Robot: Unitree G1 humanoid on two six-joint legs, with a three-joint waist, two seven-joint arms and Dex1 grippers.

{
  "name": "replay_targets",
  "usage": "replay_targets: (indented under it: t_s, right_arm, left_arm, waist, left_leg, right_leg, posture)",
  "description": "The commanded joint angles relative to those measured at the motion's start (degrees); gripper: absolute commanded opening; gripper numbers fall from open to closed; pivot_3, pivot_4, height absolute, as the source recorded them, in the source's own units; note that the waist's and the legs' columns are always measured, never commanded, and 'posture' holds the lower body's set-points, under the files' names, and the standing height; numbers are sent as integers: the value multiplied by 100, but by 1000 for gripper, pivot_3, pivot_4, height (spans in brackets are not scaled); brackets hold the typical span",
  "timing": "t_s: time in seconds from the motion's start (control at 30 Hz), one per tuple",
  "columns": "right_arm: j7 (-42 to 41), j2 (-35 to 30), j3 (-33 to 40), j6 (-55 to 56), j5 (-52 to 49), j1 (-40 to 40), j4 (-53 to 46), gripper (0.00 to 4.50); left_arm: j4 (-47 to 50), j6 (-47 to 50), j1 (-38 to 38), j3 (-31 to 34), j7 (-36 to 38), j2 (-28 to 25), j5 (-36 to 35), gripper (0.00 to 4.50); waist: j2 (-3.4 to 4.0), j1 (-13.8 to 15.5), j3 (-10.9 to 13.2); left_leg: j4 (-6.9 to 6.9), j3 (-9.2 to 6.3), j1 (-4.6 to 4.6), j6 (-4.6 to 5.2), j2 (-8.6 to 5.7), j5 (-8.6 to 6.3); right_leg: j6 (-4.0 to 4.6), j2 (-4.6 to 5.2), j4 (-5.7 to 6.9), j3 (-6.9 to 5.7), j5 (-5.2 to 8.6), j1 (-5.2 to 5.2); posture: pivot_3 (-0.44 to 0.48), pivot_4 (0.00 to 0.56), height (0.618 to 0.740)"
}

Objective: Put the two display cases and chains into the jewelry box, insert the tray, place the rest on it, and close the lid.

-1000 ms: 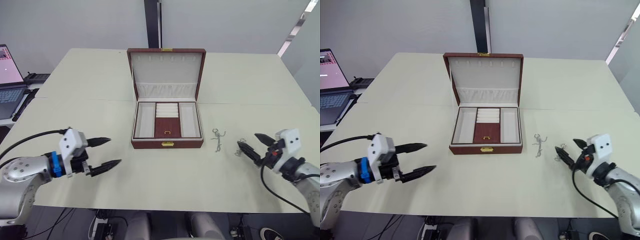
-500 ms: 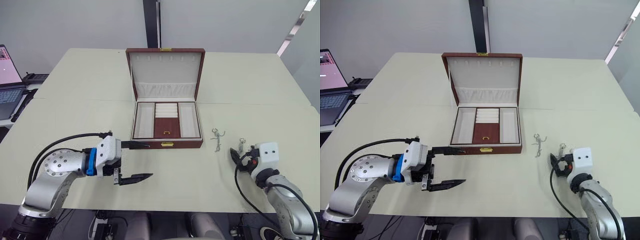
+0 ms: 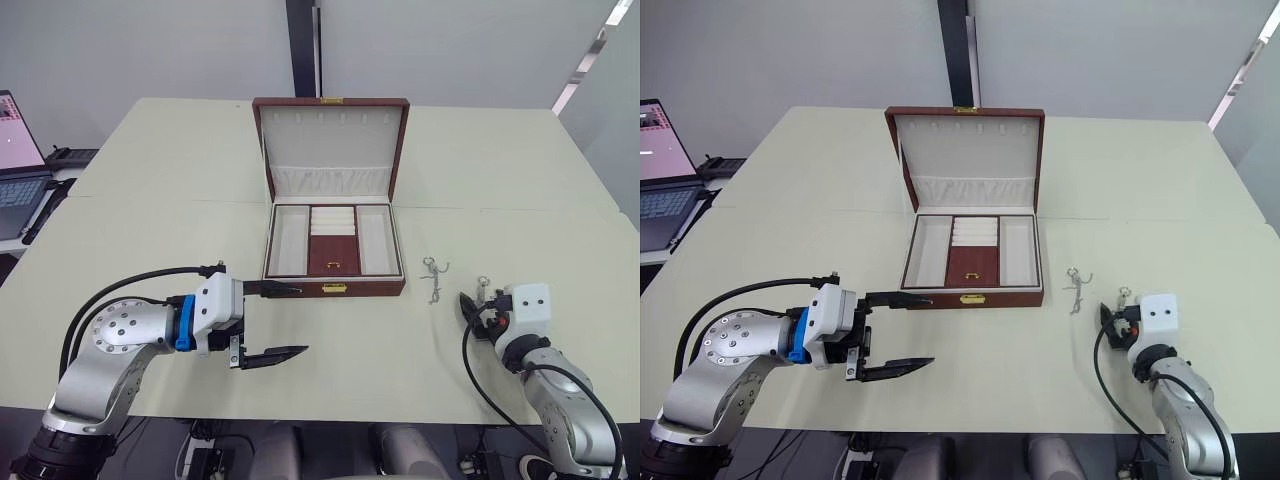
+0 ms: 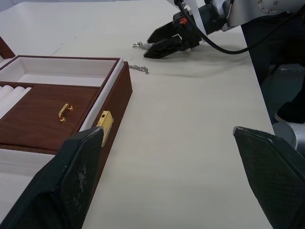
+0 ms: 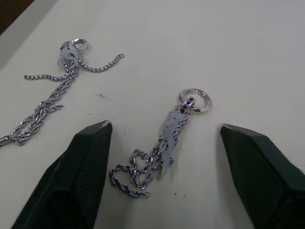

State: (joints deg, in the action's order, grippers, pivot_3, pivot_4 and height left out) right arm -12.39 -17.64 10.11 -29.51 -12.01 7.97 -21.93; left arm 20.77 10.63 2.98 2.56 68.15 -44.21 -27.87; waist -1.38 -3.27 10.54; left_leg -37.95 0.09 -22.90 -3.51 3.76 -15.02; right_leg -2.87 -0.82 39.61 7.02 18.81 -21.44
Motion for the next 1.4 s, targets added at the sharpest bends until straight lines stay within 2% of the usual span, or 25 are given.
replay_targets:
  t_s: [0.03,0.37,0.4,0.73,1.13,1.23,1.4]
  right_arm:
    - [19,-36,23,-99,64,108,59,2544]
    - [-1,-69,68,-176,19,45,76,267]
    - [-5,-67,70,-183,14,38,73,163]
    - [-163,-72,225,10,-182,-38,-52,162]
    - [-951,-428,475,77,-889,-157,-647,123]
    - [-1106,-589,409,-118,-1126,-376,-822,123]
    - [-1365,-864,198,-526,-1516,-1179,-897,123]
  left_arm:
    - [84,-96,-27,20,-25,37,-28,4500]
    - [-47,-121,73,-27,-52,134,23,4500]
    - [-67,-119,94,-30,-57,143,26,4500]
    - [-144,-110,169,-32,-78,219,43,4500]
    - [81,184,127,25,-460,372,-121,4500]
    - [159,314,71,112,-632,397,-190,4500]
    - [319,450,-155,333,-1027,435,-244,4500]
  waist:
    - [-2,0,-2]
    - [-13,1,-9]
    - [-14,1,-10]
    - [-16,1,-13]
    - [-12,1,-10]
    - [-12,-2,-10]
    - [-12,-12,-10]
  left_leg:
    - [0,0,0,0,0,0]
    - [0,-2,1,0,0,0]
    - [0,-2,1,0,0,0]
    - [0,-1,0,0,0,0]
    - [1,-1,-1,0,0,0]
    - [1,-1,-1,0,0,0]
    - [0,-1,-1,0,0,0]
  right_leg:
    - [0,0,0,0,0,0]
    - [0,0,0,-2,0,1]
    - [0,0,0,-2,0,1]
    - [0,0,-1,0,0,1]
    - [0,0,-1,0,0,0]
    - [0,0,0,0,0,1]
    - [-1,0,0,2,0,0]
  posture:
    - [0,150,740]
    - [0,150,740]
    - [0,150,740]
    - [0,150,740]
    - [0,150,740]
    - [0,150,740]
    - [0,150,740]
